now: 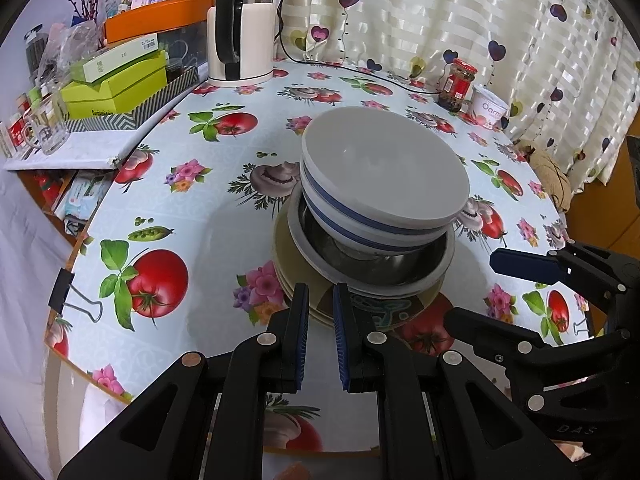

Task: Organize plates and bowls
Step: 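Open both grippers and release the bowl stack rim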

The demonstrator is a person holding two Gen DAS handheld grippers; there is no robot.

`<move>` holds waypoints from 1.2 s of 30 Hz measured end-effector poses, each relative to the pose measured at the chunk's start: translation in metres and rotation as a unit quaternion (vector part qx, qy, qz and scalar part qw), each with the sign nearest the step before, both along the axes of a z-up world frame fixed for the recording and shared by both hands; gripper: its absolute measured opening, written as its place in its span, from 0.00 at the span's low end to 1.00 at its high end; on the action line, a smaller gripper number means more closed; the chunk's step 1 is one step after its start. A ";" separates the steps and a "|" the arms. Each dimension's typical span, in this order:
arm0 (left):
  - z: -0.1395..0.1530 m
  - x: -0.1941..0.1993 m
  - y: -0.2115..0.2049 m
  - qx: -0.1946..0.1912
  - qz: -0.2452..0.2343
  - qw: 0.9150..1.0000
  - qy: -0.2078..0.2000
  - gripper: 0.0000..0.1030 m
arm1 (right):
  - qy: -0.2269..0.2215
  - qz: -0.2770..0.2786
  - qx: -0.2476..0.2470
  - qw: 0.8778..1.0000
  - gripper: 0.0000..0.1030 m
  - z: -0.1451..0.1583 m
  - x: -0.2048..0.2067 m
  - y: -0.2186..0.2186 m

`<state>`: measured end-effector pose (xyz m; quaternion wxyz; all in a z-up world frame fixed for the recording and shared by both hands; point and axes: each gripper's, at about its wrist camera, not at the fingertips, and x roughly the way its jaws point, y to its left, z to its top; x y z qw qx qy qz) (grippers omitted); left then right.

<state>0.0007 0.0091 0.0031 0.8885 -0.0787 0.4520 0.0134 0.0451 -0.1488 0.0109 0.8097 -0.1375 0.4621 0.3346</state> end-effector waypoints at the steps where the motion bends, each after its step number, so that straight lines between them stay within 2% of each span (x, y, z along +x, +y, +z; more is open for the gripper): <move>1: 0.000 0.000 0.000 0.001 0.000 1.000 0.000 0.12 | 0.000 0.000 0.000 1.000 0.63 0.000 0.000 0.000; 36: -0.004 0.002 -0.002 0.006 -0.001 1.000 0.009 0.12 | 0.002 0.001 0.000 1.000 0.66 -0.001 -0.001 0.002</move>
